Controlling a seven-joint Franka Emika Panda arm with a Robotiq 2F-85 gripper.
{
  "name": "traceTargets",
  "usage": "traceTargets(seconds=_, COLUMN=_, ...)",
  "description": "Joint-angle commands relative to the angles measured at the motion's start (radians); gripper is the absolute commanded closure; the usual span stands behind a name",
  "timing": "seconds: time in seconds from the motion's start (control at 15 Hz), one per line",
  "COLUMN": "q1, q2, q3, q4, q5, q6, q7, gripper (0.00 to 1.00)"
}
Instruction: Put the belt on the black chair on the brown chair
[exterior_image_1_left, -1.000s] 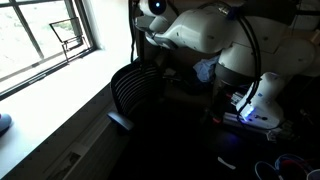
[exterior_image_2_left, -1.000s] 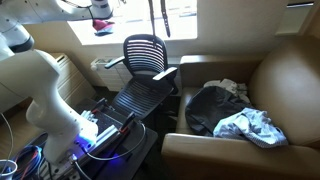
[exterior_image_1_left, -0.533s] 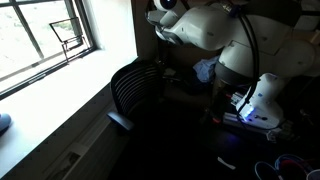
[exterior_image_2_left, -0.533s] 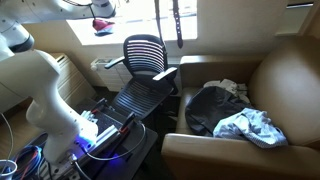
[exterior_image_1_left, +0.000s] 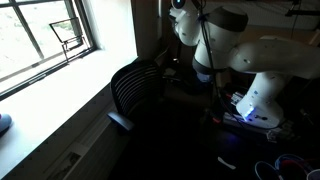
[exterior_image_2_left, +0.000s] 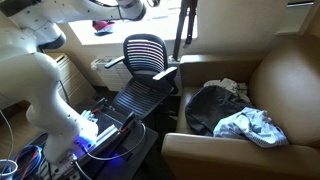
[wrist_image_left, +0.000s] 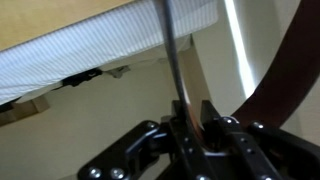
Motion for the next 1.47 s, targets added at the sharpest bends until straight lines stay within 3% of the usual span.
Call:
traceTargets(seconds=0.0, q1=-0.252, q2=0.119, q3=0.02, q4=0.097, q5=0.005, q6=-0.027, q7=0.146, gripper=0.94)
traceTargets(seconds=0.07, q1=-0.284, q2=0.158, q3=0.006, q4=0.096, q5=-0.018, q6=-0.044, q7=0.159, gripper=0.94)
traceTargets(seconds=0.13, q1=-0.323, q2=0.075, q3=-0.011, q4=0.09, q5=-0.207, q6=-0.001, q7=0.204, gripper=0.94)
traceTargets(seconds=0.2, q1=-0.347, q2=0.045, q3=0.032, q4=0.131, q5=-0.145, q6=0.017, q7=0.037, gripper=0.94)
traceTargets(seconds=0.33, q1=-0.377, q2=-0.106, q3=0.086, q4=0.164, q5=-0.18, q6=0.062, q7=-0.025, gripper=0.94)
traceTargets(seconds=0.73, q1=-0.353, q2=-0.335, q3=0.155, q4=0.242, q5=-0.185, q6=-0.103, q7=-0.188, gripper=0.94)
traceTargets(seconds=0.8, q1=-0.355, q2=-0.369, q3=0.17, q4=0.26, q5=-0.191, q6=-0.13, q7=-0.215, gripper=0.82)
traceTargets(seconds=0.87, q1=-0.352, q2=-0.249, q3=0.135, q4=0.227, q5=-0.171, q6=-0.085, q7=-0.137, gripper=0.55)
traceTargets(seconds=0.93, q1=-0.348, q2=-0.275, q3=0.14, q4=0.234, q5=-0.175, q6=-0.095, q7=-0.144, gripper=0.81)
traceTargets(seconds=1.0, q1=-0.347, q2=-0.277, q3=0.139, q4=0.234, q5=-0.175, q6=-0.095, q7=-0.143, gripper=0.78)
traceTargets(seconds=1.13, q1=-0.348, q2=-0.268, q3=0.14, q4=0.231, q5=-0.175, q6=-0.095, q7=-0.139, gripper=0.64)
traceTargets(seconds=1.2, q1=-0.348, q2=-0.264, q3=0.141, q4=0.23, q5=-0.175, q6=-0.095, q7=-0.139, gripper=0.32)
traceTargets(seconds=1.33, q1=-0.325, q2=-0.314, q3=0.148, q4=0.253, q5=-0.158, q6=-0.267, q7=-0.099, gripper=0.29)
traceTargets(seconds=1.4, q1=-0.318, q2=-0.312, q3=0.143, q4=0.265, q5=-0.17, q6=-0.339, q7=-0.068, gripper=0.22)
